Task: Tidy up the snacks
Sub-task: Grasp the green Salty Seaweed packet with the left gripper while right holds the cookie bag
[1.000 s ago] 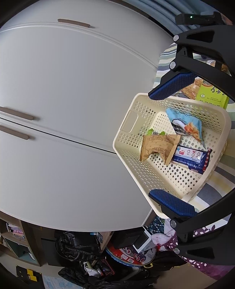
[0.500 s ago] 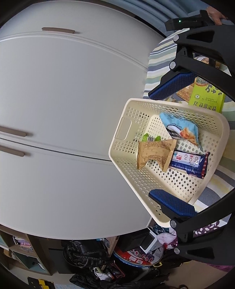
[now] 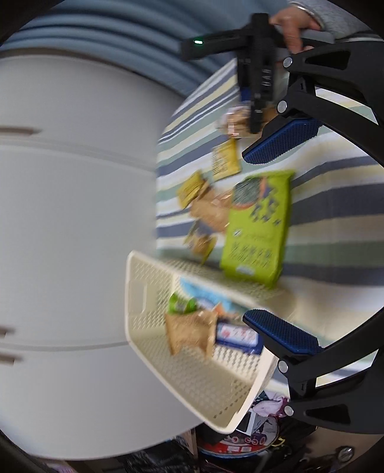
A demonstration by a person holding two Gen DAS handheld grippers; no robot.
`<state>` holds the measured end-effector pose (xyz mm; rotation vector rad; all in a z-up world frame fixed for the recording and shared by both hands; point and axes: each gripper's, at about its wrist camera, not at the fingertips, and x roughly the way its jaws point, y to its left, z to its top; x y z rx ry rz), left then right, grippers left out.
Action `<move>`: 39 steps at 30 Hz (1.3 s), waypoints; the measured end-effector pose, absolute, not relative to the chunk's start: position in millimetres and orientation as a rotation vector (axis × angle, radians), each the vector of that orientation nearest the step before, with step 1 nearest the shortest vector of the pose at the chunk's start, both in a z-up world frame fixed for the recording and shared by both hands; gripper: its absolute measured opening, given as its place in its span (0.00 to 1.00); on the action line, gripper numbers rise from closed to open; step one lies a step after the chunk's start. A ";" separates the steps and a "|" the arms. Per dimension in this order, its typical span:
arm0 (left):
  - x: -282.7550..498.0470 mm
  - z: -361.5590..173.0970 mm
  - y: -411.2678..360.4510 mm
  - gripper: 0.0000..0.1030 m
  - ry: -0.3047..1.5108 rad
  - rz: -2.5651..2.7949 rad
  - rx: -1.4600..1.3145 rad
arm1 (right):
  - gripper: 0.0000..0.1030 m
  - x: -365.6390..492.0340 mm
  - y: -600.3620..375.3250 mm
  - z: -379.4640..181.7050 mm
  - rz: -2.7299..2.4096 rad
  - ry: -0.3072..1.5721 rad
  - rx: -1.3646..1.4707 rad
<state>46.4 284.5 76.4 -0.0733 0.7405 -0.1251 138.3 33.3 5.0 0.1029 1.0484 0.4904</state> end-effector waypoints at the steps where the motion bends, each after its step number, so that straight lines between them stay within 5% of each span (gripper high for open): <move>1: 45.7 71.2 277.6 0.97 0.765 -0.132 -0.054 | 0.52 135.9 27.7 6.1 0.489 1.041 0.119; 15: 96.1 9.8 257.9 0.97 1.047 -0.165 -0.224 | 0.52 126.3 -1.8 10.7 0.422 0.965 0.268; 39: 229.3 -11.2 246.3 0.97 1.162 0.049 -0.236 | 0.52 120.0 -20.9 15.7 0.441 0.930 0.396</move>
